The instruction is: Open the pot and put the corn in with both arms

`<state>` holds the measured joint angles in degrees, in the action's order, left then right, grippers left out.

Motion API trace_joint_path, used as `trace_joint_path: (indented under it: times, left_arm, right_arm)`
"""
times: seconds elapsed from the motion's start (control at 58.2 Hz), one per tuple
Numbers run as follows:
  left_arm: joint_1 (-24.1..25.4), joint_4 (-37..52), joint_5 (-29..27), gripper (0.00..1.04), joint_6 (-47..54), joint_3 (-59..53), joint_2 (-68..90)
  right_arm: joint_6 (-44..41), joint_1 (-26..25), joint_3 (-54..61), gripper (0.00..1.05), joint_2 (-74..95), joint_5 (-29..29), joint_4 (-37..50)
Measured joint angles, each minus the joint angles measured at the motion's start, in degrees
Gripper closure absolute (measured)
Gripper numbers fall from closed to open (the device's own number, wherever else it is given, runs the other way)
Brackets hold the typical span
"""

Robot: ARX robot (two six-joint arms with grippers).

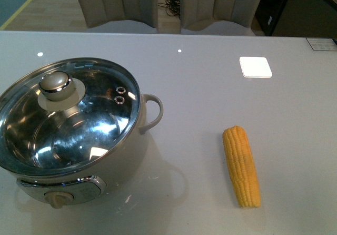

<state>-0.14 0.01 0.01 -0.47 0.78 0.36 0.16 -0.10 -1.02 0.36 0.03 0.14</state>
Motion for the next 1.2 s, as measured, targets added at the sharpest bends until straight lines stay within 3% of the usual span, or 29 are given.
trace_joint_path:
  times: [0.824,0.91,0.962,1.048,1.202]
  left_arm:
    - [0.0,0.0,0.0,0.07,0.0,0.0,0.0]
    - [-1.1,-11.4,-4.6,0.07,-5.7,4.5,6.2]
    - [-0.9,-16.0,-4.3,0.07,-9.7,7.0,12.0]
    - [-0.9,-13.4,-2.7,0.07,-12.4,8.3,19.5]
    - [-2.2,0.8,-1.8,0.07,-13.1,11.0,33.7]
  right_arm:
    - [0.0,0.0,0.0,0.09,0.0,0.0,0.0]
    - [0.0,0.0,0.0,0.09,0.0,0.0,0.0]
    - [0.0,0.0,0.0,0.09,0.0,-0.1,0.0]
    - [0.0,0.0,0.0,0.09,0.0,0.0,0.0]
    - [0.0,0.0,0.0,0.09,0.0,0.0,0.0]
